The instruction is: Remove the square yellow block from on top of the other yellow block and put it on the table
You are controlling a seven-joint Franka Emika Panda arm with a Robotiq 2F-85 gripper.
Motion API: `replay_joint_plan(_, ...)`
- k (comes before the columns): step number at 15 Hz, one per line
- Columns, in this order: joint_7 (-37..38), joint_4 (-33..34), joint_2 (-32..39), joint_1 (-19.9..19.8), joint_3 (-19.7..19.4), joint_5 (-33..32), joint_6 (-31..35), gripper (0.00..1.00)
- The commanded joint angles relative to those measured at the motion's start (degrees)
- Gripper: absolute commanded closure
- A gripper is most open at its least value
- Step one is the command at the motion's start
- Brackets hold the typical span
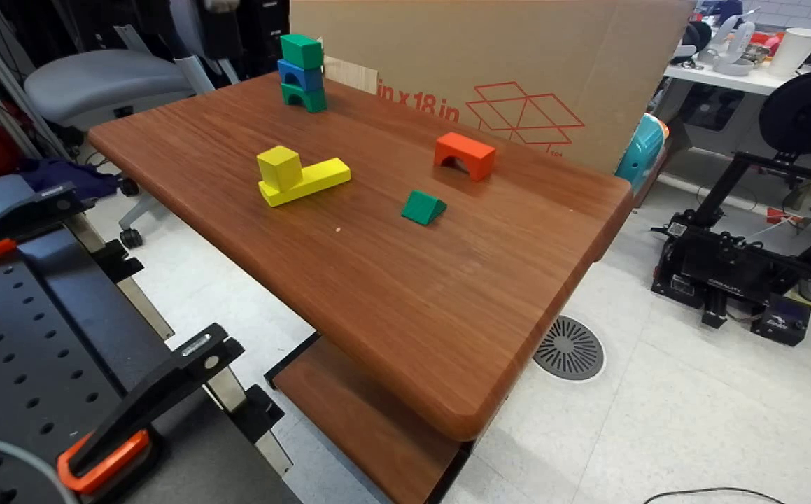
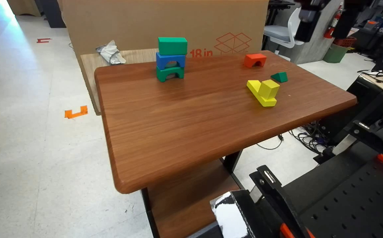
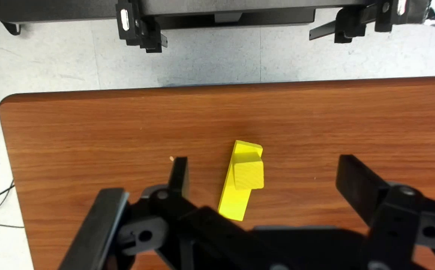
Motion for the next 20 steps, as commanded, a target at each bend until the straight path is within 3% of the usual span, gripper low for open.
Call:
replay_joint_plan(1,-1.3,5.8,7.8,0.1,0.2,2.2,1.2,0.00)
replay_joint_plan(9,-0.9,13.6,18.9,0.1,0.8,2.2,2.3,0.00)
replay_joint_plan(16,-0.5,16.9,23.9,0.5,0.9,1.3,2.2,0.00)
replay_joint_plan(17,-0.4,17.1,24.3,0.6,0.9,1.3,2.1,0.04)
replay_joint_plan(18,0.1,17.4,24.7,0.9,0.8,1.0,2.1,0.28)
replay_joint_plan(20,0.3,17.9,25.4,1.0,0.8,1.2,1.9,0.34)
